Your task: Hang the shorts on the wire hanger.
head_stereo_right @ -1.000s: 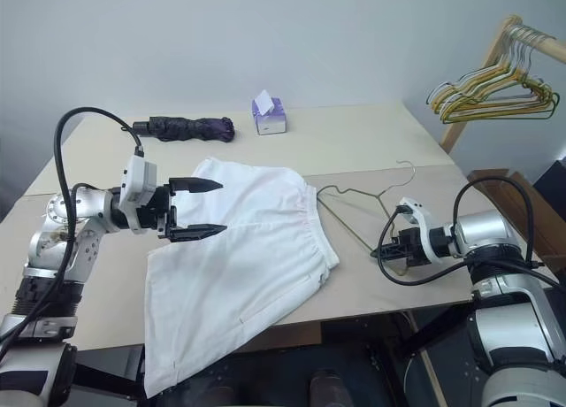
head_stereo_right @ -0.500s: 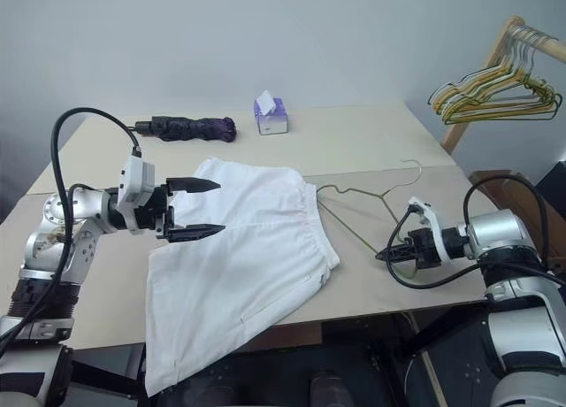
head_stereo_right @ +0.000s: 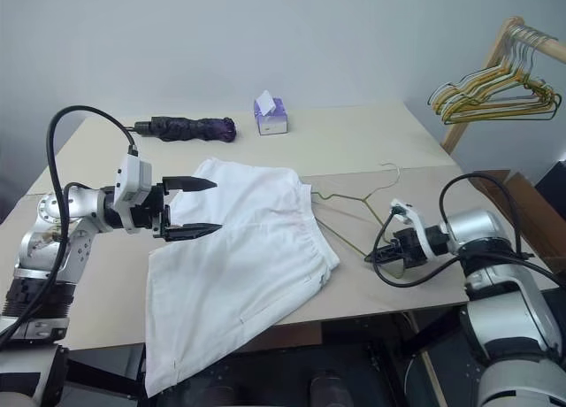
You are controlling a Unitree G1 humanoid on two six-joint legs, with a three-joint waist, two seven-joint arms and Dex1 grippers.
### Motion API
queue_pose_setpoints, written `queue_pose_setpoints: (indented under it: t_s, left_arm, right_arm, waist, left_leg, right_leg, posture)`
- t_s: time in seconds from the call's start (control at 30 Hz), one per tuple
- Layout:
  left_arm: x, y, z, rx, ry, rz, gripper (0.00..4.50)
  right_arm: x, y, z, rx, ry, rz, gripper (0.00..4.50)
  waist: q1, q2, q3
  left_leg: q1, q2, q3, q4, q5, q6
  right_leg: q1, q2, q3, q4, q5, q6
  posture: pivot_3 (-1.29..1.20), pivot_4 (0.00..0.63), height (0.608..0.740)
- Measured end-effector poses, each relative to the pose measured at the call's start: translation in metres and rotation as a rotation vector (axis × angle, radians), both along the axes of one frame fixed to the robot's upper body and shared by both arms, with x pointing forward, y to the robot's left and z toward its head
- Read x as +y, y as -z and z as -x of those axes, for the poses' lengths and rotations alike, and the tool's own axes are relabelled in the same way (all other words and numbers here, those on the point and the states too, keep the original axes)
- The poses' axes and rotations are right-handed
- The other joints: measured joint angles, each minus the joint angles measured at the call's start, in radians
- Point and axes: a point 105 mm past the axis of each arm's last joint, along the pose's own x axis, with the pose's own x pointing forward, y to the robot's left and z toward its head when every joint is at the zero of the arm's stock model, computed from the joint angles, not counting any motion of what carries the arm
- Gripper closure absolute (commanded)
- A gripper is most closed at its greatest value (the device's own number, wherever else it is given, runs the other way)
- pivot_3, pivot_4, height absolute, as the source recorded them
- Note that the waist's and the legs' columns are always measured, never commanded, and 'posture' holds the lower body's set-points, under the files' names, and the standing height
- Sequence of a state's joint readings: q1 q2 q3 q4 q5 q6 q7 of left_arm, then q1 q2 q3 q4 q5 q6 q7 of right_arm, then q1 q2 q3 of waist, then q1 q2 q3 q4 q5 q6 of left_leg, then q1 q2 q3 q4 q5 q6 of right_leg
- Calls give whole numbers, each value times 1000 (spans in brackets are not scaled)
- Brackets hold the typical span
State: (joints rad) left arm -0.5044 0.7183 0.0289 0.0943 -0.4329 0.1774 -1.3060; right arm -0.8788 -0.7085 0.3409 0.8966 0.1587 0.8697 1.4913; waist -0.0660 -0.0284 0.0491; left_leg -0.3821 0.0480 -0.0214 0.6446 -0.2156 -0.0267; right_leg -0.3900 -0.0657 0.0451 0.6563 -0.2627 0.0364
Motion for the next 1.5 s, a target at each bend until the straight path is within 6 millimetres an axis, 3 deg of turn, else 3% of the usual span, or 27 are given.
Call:
queue_pose_setpoints:
  t_s: [0.2,0.53,0.83,1.0,1.2,1.5]
  left_arm:
    - [5,-2,1,-9,-17,-13,20]
    - [10,-1,3,-13,-36,-21,20]
    - [9,-3,4,-30,-37,-25,20]
    - [9,-1,7,-32,-36,-30,20]
    - [9,0,7,-30,-38,-30,20]
    - [4,-1,2,-46,-18,-28,20]
  right_arm:
    - [-2,1,-13,-37,36,15,4500]
    - [-3,-1,-9,-31,-45,17,4500]
    - [23,5,-21,-53,-64,18,4500]
    - [17,-2,-29,-112,-17,23,4500]
    - [-7,-18,-30,-154,9,67,4500]
    - [-9,-22,-37,-204,37,86,4500]
  waist:
    - [21,0,0]
    - [44,0,0]
    - [56,0,0]
    - [64,1,0]
    - [65,1,0]
    - [41,1,0]
  left_leg:
    - [0,0,0,0,0,0]
    - [0,0,0,0,0,0]
    - [0,0,0,0,0,0]
    - [-1,0,0,0,0,0]
    - [-1,0,1,0,0,0]
    - [0,0,0,0,0,0]
  right_leg:
    - [0,0,0,0,0,0]
    - [-1,0,0,1,0,0]
    - [-1,0,0,1,0,0]
    - [-1,0,0,0,0,0]
    - [-1,0,0,0,0,0]
    - [-1,0,0,1,0,0]
  posture:
    - [96,0,740]
    - [123,0,740]
    - [139,0,740]
    - [116,0,740]
    - [81,0,740]
    - [47,0,740]
